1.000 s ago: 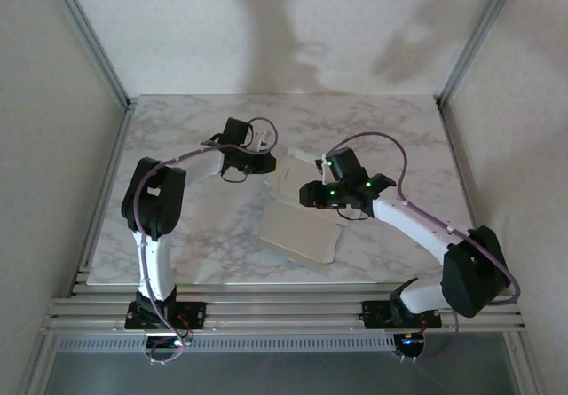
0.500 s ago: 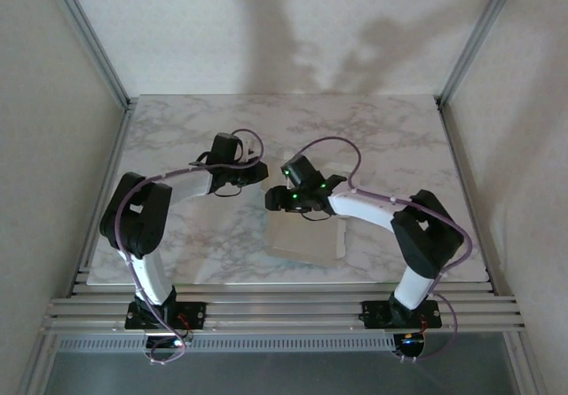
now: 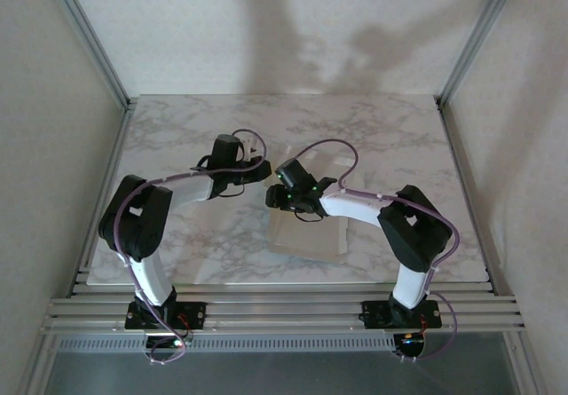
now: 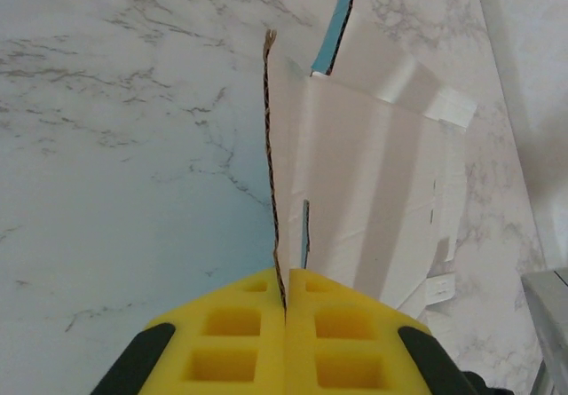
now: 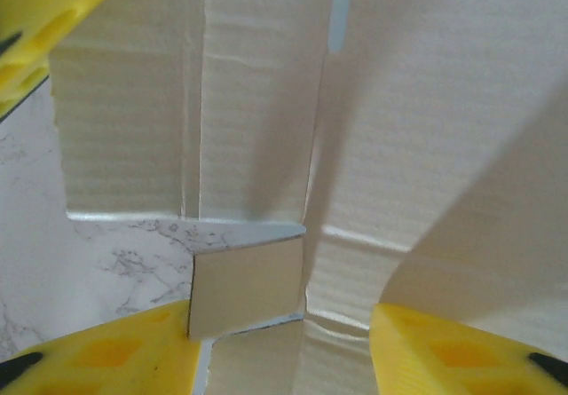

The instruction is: Fold the paper box

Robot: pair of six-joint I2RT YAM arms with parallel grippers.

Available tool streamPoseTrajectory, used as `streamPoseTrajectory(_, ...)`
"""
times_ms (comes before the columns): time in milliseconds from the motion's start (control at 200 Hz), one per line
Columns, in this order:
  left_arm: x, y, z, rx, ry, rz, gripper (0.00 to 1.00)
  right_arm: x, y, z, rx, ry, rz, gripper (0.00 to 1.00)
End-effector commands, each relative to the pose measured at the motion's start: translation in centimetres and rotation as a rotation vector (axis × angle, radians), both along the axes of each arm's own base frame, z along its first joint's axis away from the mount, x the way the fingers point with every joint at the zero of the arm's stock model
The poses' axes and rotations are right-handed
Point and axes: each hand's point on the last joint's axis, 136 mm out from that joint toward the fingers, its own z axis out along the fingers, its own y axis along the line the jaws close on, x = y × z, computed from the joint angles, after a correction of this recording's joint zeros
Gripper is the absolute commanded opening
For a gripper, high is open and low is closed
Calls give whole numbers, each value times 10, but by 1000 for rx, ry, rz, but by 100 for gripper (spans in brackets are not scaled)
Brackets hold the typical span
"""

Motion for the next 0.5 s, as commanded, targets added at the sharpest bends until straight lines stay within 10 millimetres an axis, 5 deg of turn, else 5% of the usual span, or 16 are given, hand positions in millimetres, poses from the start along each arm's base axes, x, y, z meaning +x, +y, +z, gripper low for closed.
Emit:
streamPoseTrajectory(0, -3, -9, 19, 6, -113, -36, 3, 14, 4, 7, 25, -48, -26, 44)
streamPoseTrajectory(280, -10, -15, 32, -20, -249, -54, 3, 15, -11, 4, 68, -43, -47, 24)
streamPoseTrajectory(491, -14, -21, 38, -44, -308, -65, 3, 12, -30, -5, 58, -26, -83, 20)
